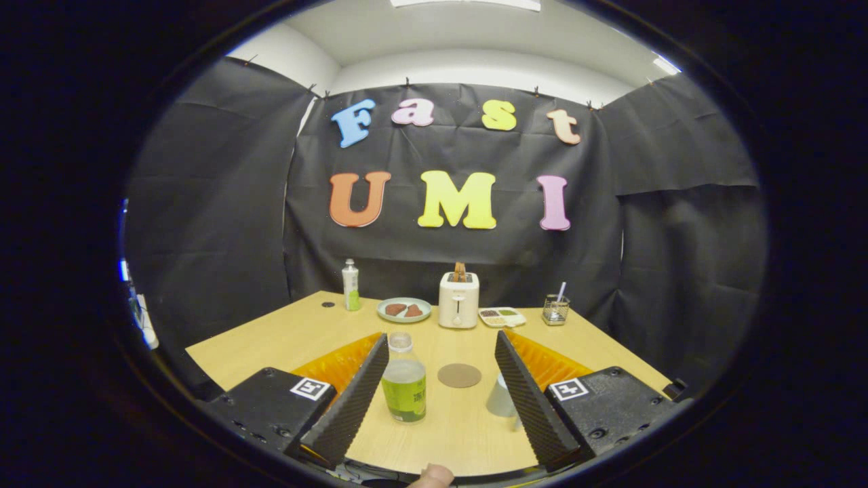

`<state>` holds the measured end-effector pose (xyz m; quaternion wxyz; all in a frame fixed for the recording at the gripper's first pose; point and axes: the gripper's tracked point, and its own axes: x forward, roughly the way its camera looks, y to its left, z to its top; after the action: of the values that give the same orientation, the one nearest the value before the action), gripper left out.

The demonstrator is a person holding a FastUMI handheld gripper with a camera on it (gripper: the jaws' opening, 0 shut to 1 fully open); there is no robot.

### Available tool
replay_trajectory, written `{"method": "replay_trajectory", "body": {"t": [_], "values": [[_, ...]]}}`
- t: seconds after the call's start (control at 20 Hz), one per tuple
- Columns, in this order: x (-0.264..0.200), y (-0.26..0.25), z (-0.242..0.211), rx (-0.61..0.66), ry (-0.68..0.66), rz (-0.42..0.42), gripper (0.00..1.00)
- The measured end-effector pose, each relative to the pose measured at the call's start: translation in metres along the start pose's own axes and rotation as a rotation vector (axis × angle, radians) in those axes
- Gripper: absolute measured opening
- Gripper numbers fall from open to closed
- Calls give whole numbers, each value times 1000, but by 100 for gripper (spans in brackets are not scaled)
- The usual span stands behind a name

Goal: Take the bottle from table, then pour the juice into the cup, finally place the bottle on the coaster

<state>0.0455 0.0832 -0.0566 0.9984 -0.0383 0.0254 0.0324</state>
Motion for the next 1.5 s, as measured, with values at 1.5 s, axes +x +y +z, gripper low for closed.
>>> {"method": "replay_trajectory", "body": {"t": [1.5], "values": [[147, 48, -108, -53, -23, -86, 90]]}}
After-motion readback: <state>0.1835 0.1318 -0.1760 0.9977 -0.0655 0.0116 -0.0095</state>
